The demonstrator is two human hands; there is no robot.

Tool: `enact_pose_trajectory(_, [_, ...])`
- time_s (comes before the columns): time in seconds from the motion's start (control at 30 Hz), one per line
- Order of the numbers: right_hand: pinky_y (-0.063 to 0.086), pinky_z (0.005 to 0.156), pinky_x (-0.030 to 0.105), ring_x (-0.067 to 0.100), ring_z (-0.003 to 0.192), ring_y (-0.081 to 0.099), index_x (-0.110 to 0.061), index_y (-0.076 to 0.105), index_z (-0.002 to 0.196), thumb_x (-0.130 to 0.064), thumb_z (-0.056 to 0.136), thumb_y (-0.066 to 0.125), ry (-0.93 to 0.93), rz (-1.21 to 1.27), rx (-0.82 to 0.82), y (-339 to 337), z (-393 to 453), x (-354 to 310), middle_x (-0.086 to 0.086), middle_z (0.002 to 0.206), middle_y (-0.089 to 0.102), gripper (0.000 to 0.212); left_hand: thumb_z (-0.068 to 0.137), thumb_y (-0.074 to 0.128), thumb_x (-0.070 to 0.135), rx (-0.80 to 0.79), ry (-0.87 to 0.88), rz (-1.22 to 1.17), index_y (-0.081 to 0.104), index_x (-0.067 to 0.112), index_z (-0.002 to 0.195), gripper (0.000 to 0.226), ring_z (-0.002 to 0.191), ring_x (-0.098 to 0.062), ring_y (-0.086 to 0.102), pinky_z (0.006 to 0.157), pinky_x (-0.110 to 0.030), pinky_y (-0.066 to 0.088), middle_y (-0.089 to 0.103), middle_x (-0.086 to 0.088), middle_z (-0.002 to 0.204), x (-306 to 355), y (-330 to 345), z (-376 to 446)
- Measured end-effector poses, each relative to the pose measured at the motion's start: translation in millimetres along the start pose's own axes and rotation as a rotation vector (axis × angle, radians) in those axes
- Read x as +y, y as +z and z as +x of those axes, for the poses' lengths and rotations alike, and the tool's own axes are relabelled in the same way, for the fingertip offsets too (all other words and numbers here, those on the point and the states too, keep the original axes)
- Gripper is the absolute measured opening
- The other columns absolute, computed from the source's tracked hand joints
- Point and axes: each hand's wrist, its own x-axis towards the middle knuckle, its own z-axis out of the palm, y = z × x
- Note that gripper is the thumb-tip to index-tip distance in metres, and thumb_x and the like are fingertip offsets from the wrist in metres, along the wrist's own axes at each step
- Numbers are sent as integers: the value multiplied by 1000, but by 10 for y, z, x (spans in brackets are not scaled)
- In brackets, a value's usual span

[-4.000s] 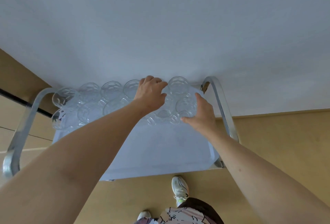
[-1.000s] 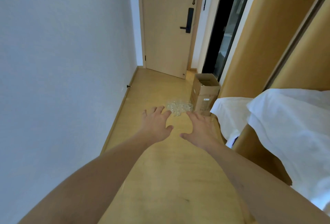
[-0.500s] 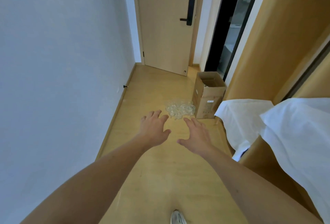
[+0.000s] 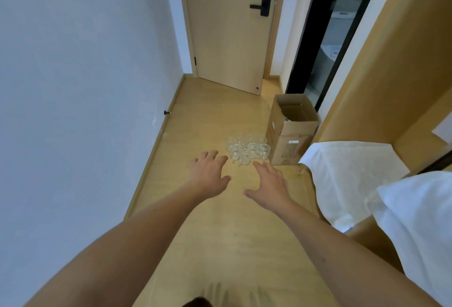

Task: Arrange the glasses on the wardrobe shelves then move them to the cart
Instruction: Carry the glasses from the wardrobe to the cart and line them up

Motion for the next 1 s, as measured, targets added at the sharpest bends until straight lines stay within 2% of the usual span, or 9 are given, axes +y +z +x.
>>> enact_pose_trajectory(0.43, [32,114,42,28,146,30,-32,26,157,-57,79,74,101,36,-21,1,1490,46,0,162,30,95,91,61,53,-30,25,-88,40,28,149,67,143,-29,33,109,-47,35,39,-5,156,-321,199,1734])
enact_pose_trajectory(0.77, [33,113,42,30,144,32,-29,30,156,-54,80,75,266,63,-115,100,2817,-164,2,160,32,91,93,62,49,-164,28,-155,41,25,149,64,139,-31,36,105,-46,39,42,-7,152,-948,253,3209])
enact_pose_trajectory(1.0, [37,110,42,30,140,37,-29,32,154,-54,79,75,320,62,-165,139,3479,-239,1,154,38,90,94,60,48,-230,5,-194,40,22,150,64,137,-31,39,107,-47,42,43,-8,151,-1221,303,3904])
